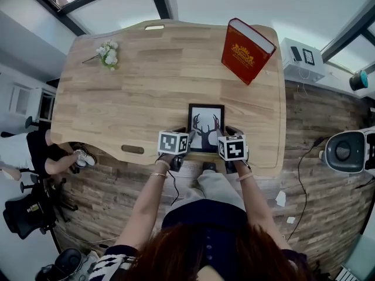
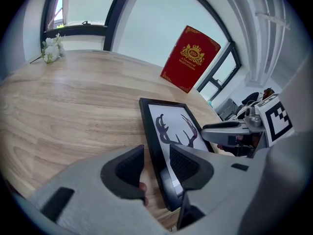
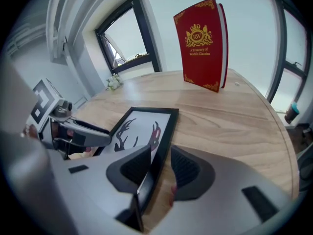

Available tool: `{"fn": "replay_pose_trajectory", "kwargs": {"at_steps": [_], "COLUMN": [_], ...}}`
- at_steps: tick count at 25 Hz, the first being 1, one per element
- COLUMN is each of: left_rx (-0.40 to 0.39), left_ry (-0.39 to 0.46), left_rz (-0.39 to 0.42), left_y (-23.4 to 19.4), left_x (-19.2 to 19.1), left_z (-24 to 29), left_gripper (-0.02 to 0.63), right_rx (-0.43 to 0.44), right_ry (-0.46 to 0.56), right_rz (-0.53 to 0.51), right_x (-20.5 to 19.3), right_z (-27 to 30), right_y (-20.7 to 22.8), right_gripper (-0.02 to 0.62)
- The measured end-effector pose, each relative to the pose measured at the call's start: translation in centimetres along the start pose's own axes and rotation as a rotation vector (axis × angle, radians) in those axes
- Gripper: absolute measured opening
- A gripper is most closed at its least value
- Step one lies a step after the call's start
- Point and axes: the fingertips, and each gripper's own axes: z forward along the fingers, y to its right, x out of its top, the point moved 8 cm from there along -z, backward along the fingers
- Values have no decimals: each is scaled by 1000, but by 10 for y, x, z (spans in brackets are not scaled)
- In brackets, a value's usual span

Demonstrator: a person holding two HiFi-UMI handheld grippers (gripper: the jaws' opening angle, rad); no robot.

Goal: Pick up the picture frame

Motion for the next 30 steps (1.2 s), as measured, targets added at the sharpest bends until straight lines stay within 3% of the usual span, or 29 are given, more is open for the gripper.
{"fn": "replay_pose_trajectory", "kwargs": {"at_steps": [15,30], "left_rx": [-3,15], "left_ry": [-2,16], "left_rz": [17,-8], "left_y": [3,5], "left_x": [1,-3], "left_z": [3,-2], "left_gripper": [133,97], "right_rx": [17,-24], "right_ry": [-17,-13], "right_rz": [59,65], "right_x": [-8,-9], "right_z": [6,1], "right_y": [-1,-3], "right_gripper": [100,86]}}
